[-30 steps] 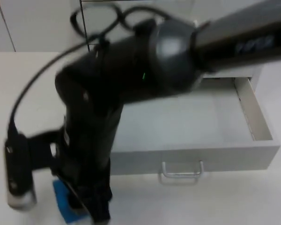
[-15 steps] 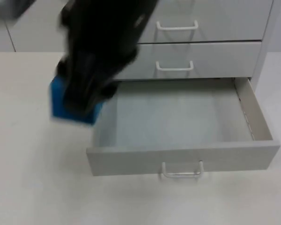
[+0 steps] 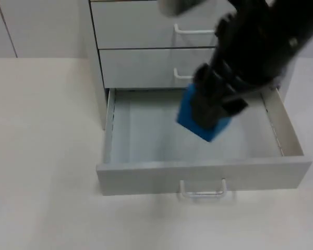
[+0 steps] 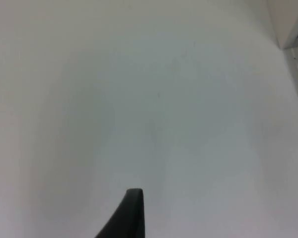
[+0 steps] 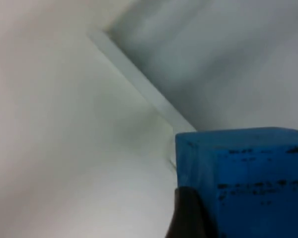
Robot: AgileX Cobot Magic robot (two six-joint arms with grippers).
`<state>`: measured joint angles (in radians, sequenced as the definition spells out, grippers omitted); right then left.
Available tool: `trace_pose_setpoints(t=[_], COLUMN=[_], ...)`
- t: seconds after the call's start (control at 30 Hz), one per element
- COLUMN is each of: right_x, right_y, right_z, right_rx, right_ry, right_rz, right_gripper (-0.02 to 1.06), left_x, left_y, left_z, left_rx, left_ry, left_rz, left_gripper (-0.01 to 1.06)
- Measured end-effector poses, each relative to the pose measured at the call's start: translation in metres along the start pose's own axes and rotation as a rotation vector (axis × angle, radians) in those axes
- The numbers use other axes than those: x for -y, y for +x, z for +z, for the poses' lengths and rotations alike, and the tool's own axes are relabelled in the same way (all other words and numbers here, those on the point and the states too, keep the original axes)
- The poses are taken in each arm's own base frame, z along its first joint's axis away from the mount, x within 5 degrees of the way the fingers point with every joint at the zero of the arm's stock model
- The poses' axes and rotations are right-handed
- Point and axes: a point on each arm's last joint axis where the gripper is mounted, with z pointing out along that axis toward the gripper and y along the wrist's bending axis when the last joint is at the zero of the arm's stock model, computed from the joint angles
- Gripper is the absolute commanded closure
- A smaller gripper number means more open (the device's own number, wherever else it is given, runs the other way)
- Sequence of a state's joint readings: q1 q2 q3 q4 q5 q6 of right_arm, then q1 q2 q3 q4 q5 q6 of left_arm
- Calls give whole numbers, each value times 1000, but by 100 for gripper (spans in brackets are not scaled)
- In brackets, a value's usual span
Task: Open the drawer with the left hand, place the block into the drawer with the right hand, then close the drawer with the left hand.
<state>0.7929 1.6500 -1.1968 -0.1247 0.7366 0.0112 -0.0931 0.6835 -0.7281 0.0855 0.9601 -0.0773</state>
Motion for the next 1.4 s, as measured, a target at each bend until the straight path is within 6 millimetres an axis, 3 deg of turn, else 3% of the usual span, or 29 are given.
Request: trace_pose_setpoints(t=[0.2, 0.47, 0.8, 1.07, 1.13, 1.23, 1.27, 1.4], right_x=[9, 17, 14, 15, 14, 13, 13, 12], right_y=[20, 16, 14, 19, 21, 24, 25, 27], right_z=[19, 33, 93, 127, 134, 141, 144, 147], right_rx=[8, 97, 166, 195, 197, 187, 181, 176], right_ry=[141, 237, 255, 289, 291, 291, 289, 283], right_rz=[88, 160, 227, 270, 275, 275, 276, 287], right_gripper=[105, 105, 105, 104, 99, 83, 83, 53], left_x=[0, 0, 0, 0, 0, 0, 0, 0], left_y=[0, 0, 0, 0, 0, 0, 0, 0], left_z=[0, 0, 0, 0, 0, 0, 0, 0], left_rx=[0, 2, 2, 2, 2, 2, 2, 2], left_ry=[0, 0, 0, 0, 0, 0, 0, 0], left_rz=[0, 0, 0, 0, 0, 0, 0, 0], left_gripper=[0, 0, 0, 0, 0, 0, 0, 0])
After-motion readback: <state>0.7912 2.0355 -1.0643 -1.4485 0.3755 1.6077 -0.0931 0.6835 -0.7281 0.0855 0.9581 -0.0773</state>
